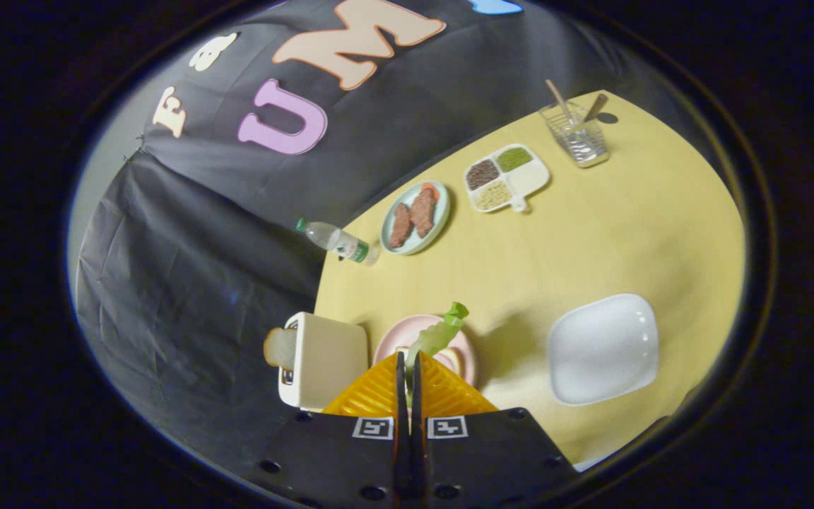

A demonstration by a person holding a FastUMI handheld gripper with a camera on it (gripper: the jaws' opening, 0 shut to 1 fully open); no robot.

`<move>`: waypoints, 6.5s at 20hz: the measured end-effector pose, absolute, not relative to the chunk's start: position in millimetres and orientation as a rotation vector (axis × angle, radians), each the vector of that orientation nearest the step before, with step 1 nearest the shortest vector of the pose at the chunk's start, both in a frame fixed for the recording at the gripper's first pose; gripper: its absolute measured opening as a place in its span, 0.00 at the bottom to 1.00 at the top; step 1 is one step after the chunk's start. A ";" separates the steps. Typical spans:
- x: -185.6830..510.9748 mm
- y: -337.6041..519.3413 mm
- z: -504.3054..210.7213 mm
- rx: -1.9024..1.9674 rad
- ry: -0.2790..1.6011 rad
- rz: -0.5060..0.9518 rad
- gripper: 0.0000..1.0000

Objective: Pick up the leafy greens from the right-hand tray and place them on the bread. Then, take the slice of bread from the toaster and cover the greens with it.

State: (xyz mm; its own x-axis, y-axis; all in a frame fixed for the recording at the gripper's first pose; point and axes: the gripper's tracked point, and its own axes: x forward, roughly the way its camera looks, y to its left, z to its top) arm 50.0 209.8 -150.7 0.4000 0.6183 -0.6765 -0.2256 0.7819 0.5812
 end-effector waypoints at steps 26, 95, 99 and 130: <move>18.7 233.1 -302.7 0.014 1.078 0.385 0.04; -37.1 490.5 -167.7 -0.312 1.297 0.465 0.11; -34.5 474.9 -136.3 -0.226 1.278 0.469 0.10; 4.3 284.9 -271.3 0.116 1.388 0.416 0.10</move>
State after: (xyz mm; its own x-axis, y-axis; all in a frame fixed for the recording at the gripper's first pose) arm 4.3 284.9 -271.3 0.1226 0.3515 -0.9281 -0.2168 0.9221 0.3206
